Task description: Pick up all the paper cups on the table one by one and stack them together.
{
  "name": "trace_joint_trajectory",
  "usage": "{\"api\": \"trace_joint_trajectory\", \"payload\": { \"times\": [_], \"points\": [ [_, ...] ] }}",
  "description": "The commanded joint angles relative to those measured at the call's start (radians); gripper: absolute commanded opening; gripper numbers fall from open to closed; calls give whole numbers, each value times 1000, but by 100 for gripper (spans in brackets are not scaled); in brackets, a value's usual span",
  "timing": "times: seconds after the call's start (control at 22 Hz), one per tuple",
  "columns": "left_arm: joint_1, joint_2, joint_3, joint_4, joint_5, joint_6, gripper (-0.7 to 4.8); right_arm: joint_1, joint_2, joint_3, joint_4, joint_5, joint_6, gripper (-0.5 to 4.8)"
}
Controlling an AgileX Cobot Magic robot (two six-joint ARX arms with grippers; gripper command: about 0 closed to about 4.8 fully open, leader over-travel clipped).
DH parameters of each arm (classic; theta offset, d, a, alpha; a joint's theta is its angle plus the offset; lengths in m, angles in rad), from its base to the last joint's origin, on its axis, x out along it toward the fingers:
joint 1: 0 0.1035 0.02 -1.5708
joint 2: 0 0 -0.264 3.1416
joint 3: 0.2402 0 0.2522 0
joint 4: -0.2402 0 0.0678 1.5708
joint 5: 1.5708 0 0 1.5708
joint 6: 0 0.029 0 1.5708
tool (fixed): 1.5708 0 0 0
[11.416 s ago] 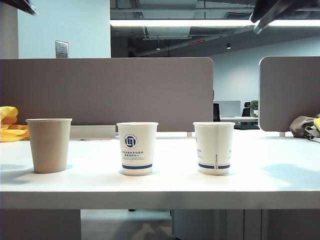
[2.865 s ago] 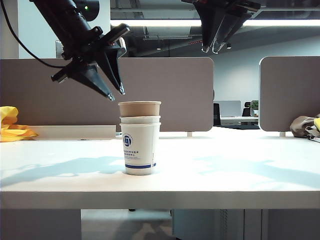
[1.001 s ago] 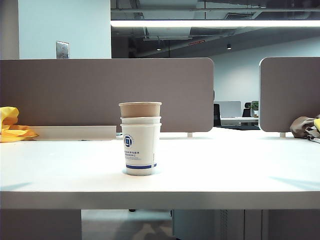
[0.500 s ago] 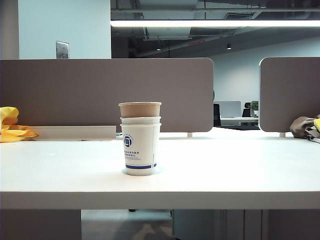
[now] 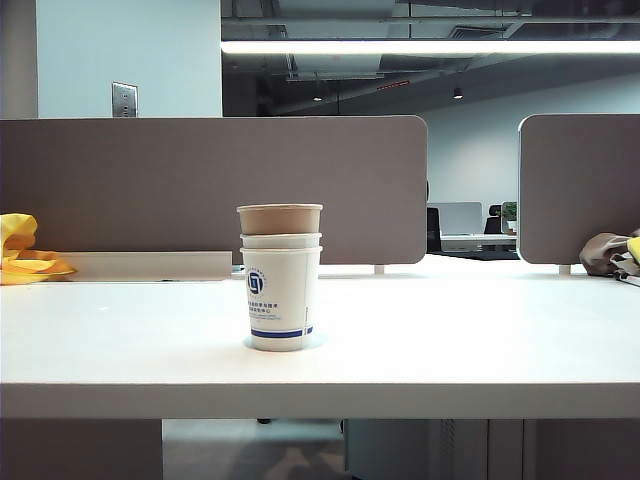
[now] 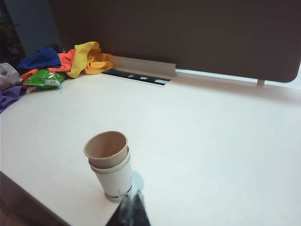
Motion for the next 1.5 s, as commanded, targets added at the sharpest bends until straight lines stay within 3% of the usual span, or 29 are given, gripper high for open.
{"api": "trace_joint_trajectory", "payload": {
  "times": [0.05,0.45,0.55,0.59,0.68,1.5],
  "points": [
    [0,-56,-66,0,-3,-19,-6,1,-5,-42,21,3,54,-5],
    [0,-109,-184,16,1,-18,-6,1,-7,-109,29,-12,43,-5],
    [0,-109,-184,23,13,-17,-6,1,-7,-109,29,-13,-38,-5],
    [0,-109,-184,24,31,-14,-6,2,-7,-109,25,-13,-137,-5],
    [0,-109,-184,25,79,46,-6,1,-7,-109,29,-8,-232,-5],
    [0,-109,-184,24,113,57,-5,1,-7,-109,28,-9,-230,-5]
  ]
}}
